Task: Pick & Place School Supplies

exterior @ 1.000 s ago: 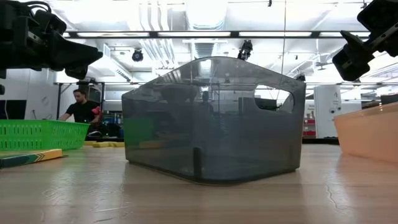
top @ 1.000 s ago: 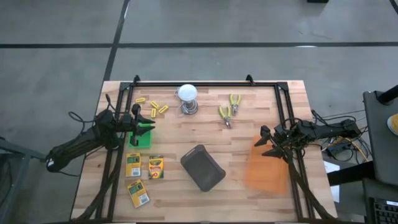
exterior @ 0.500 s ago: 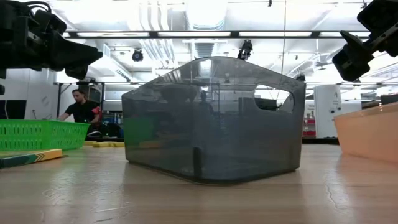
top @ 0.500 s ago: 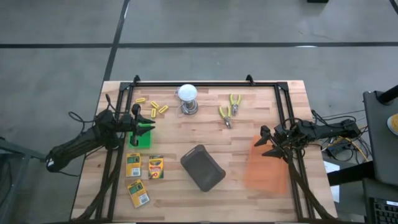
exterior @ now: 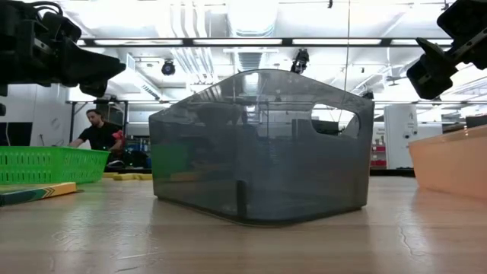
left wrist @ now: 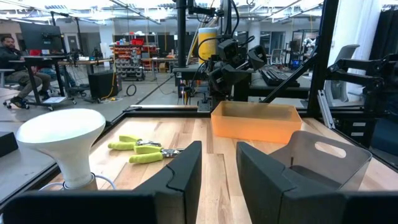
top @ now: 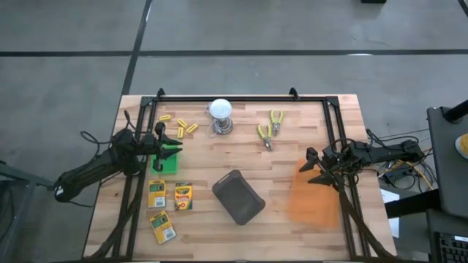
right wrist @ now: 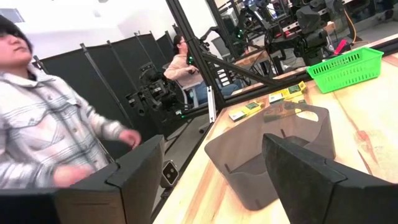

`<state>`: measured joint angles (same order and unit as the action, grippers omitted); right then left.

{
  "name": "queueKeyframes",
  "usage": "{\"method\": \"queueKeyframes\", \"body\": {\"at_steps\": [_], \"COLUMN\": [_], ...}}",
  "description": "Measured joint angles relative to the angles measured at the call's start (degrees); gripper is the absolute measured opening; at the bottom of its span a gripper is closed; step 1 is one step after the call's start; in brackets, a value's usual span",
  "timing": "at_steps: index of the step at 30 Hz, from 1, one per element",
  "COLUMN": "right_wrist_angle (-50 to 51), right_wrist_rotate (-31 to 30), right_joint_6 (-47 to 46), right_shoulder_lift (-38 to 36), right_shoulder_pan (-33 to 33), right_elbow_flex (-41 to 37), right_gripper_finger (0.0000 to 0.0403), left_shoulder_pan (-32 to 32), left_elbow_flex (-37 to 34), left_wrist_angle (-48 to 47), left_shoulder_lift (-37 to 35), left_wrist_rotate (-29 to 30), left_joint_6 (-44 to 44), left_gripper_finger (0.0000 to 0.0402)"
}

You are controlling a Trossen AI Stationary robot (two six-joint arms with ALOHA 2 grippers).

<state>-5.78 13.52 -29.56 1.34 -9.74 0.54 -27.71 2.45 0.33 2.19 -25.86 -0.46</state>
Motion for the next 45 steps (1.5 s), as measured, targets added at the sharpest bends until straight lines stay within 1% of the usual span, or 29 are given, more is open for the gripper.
{"method": "queueKeyframes", "body": {"at_steps": [11,21,32,45], "right_wrist_angle": [-0.01,0.0,-0.02,0.0], "right_wrist_rotate": [-0.01,-0.01,0.0,-0.02], "right_joint_6": [0.0,0.0,0.0,0.0], "right_shoulder_lift": [0.0,-0.02,-0.07,-0.07], "right_shoulder_pan": [-0.01,-0.01,0.0,0.0], "right_elbow_flex": [0.0,0.0,0.0,0.0], "right_gripper_finger": [0.0258,0.0267,0.0258,0.0266], "left_shoulder_pan": [-0.02,-0.01,0.01,0.03], "left_elbow_flex": [0.01,0.01,0.01,0.0], "left_wrist_angle": [-0.01,0.0,0.01,0.03], "left_shoulder_lift": [-0.01,-0.01,0.01,-0.01], "left_wrist_rotate": [0.0,0.01,0.62,0.53], "left_joint_6": [0.0,0.55,1.28,1.19], "left_gripper_finger": [0.0106,0.0106,0.0106,0.0106]}}
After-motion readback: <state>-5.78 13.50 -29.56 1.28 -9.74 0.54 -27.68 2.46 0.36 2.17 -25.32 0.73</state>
